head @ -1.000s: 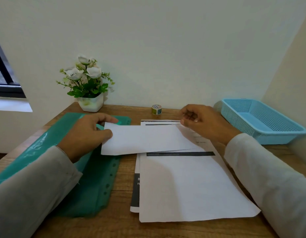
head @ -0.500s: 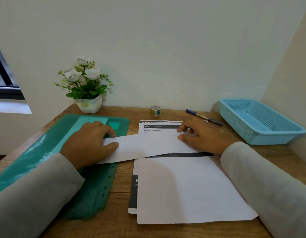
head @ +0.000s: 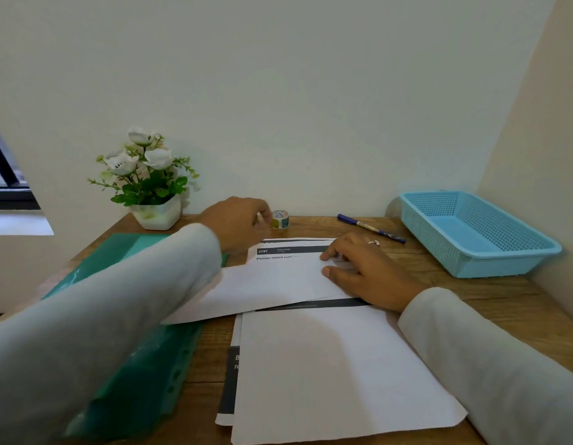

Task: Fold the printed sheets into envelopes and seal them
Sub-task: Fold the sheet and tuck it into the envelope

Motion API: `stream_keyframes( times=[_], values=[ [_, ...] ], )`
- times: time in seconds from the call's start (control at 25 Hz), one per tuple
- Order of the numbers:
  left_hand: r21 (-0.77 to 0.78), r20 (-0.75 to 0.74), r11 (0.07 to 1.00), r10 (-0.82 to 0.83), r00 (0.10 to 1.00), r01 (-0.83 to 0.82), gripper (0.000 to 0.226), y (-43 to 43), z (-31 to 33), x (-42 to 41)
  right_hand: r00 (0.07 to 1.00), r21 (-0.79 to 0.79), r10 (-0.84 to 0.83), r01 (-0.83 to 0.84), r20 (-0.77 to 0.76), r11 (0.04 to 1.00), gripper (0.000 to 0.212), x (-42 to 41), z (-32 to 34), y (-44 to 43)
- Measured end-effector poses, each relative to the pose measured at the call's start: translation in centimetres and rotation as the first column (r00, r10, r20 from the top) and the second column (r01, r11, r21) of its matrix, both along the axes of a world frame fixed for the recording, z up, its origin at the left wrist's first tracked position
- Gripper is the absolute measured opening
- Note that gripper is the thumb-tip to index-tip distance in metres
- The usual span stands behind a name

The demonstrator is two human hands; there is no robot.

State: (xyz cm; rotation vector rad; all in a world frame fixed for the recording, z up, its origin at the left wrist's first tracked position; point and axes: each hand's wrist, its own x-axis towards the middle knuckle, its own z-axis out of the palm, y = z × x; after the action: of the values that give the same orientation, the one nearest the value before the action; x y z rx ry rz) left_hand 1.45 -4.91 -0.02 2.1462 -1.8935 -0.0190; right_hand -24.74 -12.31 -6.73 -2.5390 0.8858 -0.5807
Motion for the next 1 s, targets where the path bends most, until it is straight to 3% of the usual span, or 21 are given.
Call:
stream_keyframes(
  times=[0.2,0.4,0.56,0.68,0.8,1.0],
  values=[
    [0.087,0.083,0.993,0.071,0.994,-0.078,0.034,-5.8,-2.6,-0.4,1.0,0.005,-0.01,0.01,-0.007,1.0,0.024,-0.1,-0.1,-0.2],
    [0.002,0.09,0.992,0.129,0.988,-0.129,0.02,-6.6,-3.6,0.0,1.0,0.01,-0.013,0.013,-0.01,1.0,0.025,-0.1,-0.3,-0.3],
    [-0.071,0.017,0.996,0.064,0.998,-0.062,0.014,-3.5,-3.0,-0.8,1.0,0.012,-0.022,0.023,-0.013,1.0,0.025,0.0,-0.2,-0.2],
    [-0.207,0.023,0.977,-0.042,0.999,0.046,0.012,0.5,-3.0,-3.0,0.999,0.0,-0.021,0.021,-0.028,1.0,0.024,0.1,-0.1,-0.1],
    [-0.254,0.022,0.956,-0.143,0.99,0.144,0.025,3.0,-3.6,-5.1,1.0,0.007,-0.028,0.028,-0.011,1.0,0.023,-0.1,0.1,0.0],
    [-0.257,-0.031,0.958,-0.142,0.989,0.13,0.013,3.5,-5.9,-5.6,0.982,-0.055,-0.117,0.126,0.151,0.99,0.024,0.0,0.4,1.3]
  ],
)
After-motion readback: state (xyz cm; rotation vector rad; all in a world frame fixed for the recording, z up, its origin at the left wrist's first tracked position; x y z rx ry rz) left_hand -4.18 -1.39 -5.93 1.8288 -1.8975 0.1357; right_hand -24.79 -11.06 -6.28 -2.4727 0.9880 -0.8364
